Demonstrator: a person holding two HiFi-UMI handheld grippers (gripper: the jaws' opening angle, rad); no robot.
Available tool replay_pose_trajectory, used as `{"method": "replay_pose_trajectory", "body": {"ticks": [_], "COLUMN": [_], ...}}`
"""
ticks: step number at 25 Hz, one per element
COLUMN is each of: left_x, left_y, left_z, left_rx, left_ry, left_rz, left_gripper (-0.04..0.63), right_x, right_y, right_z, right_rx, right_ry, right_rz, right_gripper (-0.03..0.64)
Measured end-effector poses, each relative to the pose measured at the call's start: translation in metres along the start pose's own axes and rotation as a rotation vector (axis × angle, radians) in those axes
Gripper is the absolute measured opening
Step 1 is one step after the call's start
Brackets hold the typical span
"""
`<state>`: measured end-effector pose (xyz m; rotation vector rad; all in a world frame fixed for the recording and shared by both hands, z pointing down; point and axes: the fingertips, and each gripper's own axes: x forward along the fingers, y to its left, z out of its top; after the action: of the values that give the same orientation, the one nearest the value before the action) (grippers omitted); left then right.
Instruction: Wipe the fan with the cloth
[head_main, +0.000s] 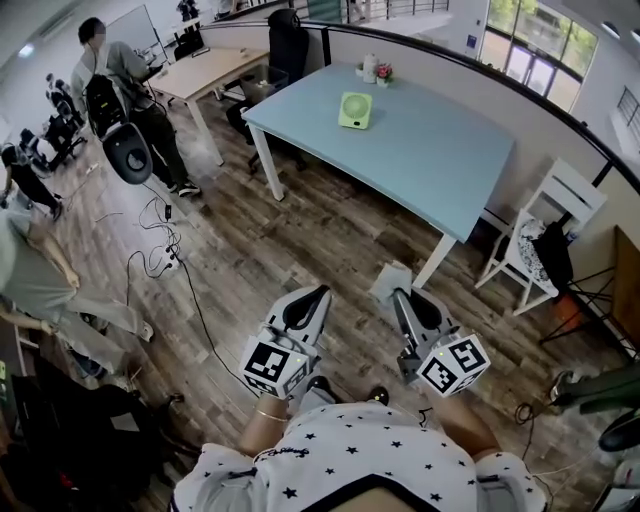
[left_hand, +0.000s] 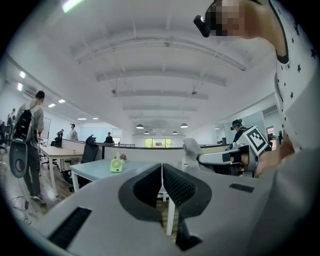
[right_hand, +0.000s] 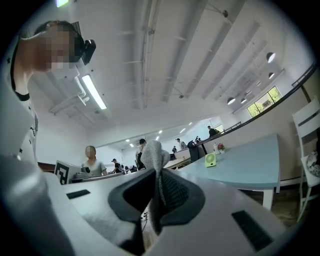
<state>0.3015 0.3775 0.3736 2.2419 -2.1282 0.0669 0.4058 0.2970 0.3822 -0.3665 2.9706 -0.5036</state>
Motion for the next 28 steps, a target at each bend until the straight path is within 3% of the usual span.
{"method": "replay_pose_trajectory", "body": {"ticks": [17,28], "left_x": [0.024,0.036], "left_y": [-0.067,-0.054], "left_z": [-0.007,-0.018], "left_rx": [0.004,-0.013], "left_ry": [0.02,0.038], "left_rz": [0.057,0.086], "left_gripper": [0.032,0.032], "right_x": [-0.057,-0.039], "right_y": [-0.043,-0.057], "right_z": [0.004,-0.001], "right_rx": [0.072,0.101], "right_ry": [-0.016,-0.013], "right_rz": [0.048,0.064], "right_gripper": [0.028,0.028]}}
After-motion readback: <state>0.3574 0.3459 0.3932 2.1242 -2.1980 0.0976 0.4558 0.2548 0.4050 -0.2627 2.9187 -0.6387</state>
